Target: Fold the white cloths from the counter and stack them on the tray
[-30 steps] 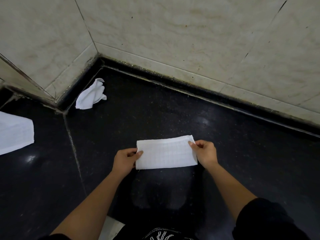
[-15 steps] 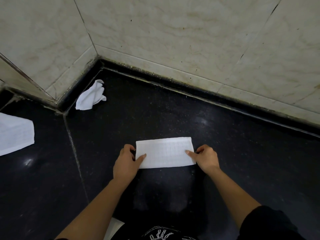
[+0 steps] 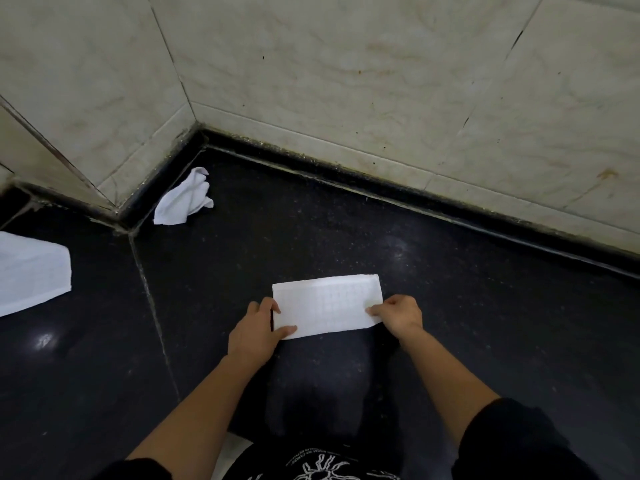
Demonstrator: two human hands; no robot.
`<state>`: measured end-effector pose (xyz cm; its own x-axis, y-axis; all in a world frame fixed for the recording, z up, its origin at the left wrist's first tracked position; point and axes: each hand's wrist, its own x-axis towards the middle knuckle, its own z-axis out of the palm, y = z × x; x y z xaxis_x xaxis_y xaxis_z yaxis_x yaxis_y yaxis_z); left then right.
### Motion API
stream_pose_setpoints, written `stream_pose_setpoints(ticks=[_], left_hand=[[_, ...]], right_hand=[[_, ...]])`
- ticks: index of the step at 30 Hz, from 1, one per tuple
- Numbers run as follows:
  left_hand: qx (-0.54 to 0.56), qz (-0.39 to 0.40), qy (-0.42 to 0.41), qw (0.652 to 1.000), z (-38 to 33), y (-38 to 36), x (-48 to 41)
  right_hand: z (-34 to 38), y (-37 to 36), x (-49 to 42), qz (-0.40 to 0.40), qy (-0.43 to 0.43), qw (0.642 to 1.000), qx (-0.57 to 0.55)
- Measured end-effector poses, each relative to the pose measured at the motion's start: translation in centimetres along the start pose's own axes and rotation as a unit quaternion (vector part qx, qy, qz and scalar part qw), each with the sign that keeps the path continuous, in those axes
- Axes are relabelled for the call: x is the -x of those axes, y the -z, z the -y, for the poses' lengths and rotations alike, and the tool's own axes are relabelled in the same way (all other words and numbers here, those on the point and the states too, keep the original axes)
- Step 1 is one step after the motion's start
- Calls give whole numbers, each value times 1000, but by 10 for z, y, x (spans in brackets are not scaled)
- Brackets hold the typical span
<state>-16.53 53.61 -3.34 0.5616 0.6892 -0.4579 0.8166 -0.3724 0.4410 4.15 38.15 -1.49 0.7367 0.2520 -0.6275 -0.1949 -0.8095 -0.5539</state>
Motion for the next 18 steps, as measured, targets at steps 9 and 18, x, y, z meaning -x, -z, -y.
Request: stream_pose_setpoints(ticks=[9,18], left_hand=[[113,-5,-1,994,7,3,-7],[326,43,33,944,27,5,-15]], right_hand=[[36,-31,37,51,186,981,-1],[52,-95,50,120,209,967,85]])
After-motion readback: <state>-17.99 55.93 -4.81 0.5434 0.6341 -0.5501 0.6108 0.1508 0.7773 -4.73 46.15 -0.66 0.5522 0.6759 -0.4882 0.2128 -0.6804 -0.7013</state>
